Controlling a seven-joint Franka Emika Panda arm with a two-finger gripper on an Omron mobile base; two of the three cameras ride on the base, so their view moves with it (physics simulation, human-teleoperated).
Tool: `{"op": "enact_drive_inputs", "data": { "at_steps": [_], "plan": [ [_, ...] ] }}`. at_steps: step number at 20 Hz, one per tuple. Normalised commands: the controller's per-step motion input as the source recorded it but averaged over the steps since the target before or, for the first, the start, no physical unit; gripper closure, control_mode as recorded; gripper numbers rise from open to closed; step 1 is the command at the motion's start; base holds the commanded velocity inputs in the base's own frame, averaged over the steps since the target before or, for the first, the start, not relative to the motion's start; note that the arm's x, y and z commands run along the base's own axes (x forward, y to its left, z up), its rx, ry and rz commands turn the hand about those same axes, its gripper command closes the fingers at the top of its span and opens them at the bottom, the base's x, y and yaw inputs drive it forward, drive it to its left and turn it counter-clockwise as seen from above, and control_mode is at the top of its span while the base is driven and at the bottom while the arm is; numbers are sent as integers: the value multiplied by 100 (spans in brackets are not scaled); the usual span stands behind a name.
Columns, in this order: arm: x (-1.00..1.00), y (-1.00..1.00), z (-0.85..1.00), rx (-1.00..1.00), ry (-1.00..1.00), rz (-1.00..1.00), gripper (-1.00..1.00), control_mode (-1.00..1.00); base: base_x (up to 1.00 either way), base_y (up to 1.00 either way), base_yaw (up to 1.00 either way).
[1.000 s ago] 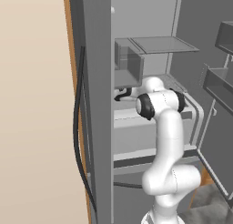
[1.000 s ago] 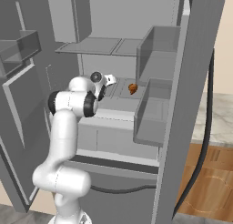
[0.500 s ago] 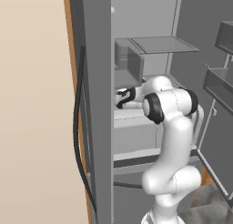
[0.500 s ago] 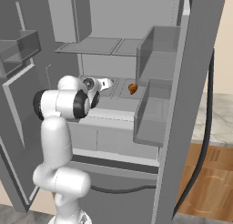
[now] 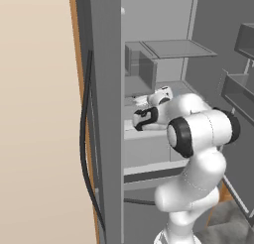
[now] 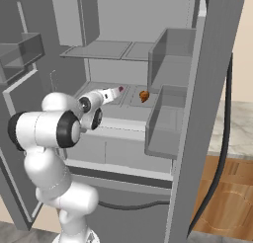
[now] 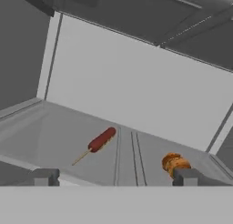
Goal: Place the condiment bottle and mustard from the counter to the top shelf of the fridge. If the existing items in the fridge are on the top shelf, move them to other shelves.
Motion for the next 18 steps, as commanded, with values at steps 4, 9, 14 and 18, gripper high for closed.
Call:
{"op": "enact_drive_inputs", "data": {
  "at_steps": [4, 9, 14, 18],
  "plan": [
    [-100, -2, 100, 0, -4, -11, -100, -100, 0, 0, 0],
    [-100, -7, 100, 0, 1, -7, -100, -100, 0, 0, 0],
    [-100, -22, 93, 2, 2, -3, -100, -100, 0, 0, 0],
    [-100, -8, 68, 3, 13, -2, -100, -100, 0, 0, 0]
  ]
}}
